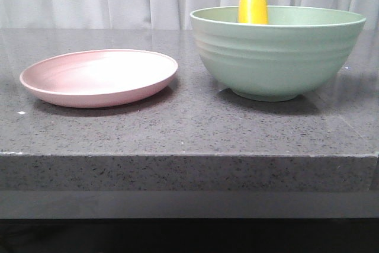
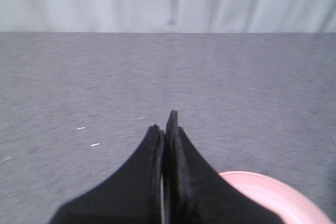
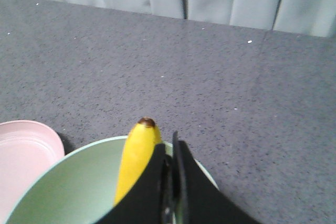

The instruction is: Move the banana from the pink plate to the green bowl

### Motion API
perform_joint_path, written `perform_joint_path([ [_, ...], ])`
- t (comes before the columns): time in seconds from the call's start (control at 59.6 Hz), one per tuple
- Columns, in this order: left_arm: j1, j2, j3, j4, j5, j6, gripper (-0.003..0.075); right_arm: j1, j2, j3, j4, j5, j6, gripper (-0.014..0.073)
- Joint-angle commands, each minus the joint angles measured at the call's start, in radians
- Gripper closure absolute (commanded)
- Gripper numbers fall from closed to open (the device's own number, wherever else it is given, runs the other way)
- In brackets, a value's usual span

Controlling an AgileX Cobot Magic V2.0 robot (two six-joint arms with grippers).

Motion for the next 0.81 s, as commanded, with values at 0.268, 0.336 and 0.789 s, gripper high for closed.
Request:
perform_joint_path([
  [0.268,0.069,-0.39,0.394,-0.003,-0.219,0.001,0.0741,-0.015,-0.399,0.352,0.003,-0.216,-0.004,0.0681],
  [0.336,0.069,-0.483,0.477,-0.003,-0.231,0.001,0.0741,-0.015,-0.474,0.419,0.003,-0.221,-0.004,0.0681],
  [0.789,0.069,-1.065,0.737,-0.011,-0.058,0.001,0.0741,-0.015,-0.929,0.712,0.004,-0.212,-0.004,0.0681],
])
